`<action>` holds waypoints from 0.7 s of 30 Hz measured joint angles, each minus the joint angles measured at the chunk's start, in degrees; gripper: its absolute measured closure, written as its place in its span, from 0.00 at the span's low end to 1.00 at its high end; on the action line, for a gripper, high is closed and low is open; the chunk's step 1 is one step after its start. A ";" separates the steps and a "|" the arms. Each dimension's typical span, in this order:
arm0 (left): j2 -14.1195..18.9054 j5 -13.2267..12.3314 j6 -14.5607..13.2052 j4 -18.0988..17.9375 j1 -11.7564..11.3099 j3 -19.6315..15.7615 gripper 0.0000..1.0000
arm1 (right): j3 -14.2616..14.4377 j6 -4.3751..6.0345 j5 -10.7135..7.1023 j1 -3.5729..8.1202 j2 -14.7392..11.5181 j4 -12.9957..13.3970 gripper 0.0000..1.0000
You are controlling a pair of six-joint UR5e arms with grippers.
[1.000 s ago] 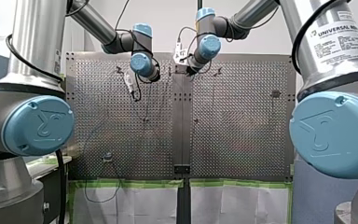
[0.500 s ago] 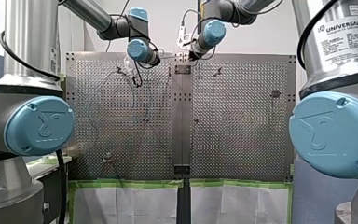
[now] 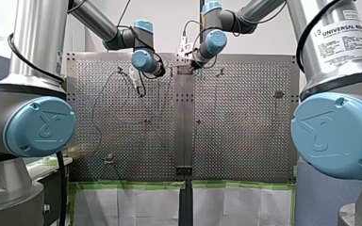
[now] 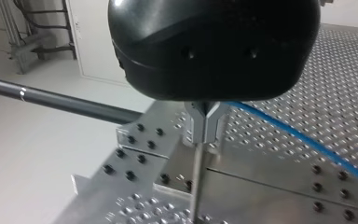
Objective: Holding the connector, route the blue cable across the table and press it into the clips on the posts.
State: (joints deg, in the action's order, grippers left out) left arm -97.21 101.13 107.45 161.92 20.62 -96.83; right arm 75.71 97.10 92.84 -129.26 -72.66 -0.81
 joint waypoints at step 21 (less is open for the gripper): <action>-5.27 -1.93 0.81 -2.02 -2.41 5.55 1.00 | -2.12 -0.05 -2.36 2.43 3.40 0.49 1.00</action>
State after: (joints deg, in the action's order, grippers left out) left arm -102.48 99.20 108.26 159.90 18.22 -91.28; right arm 73.60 97.05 90.49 -126.84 -69.26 -0.32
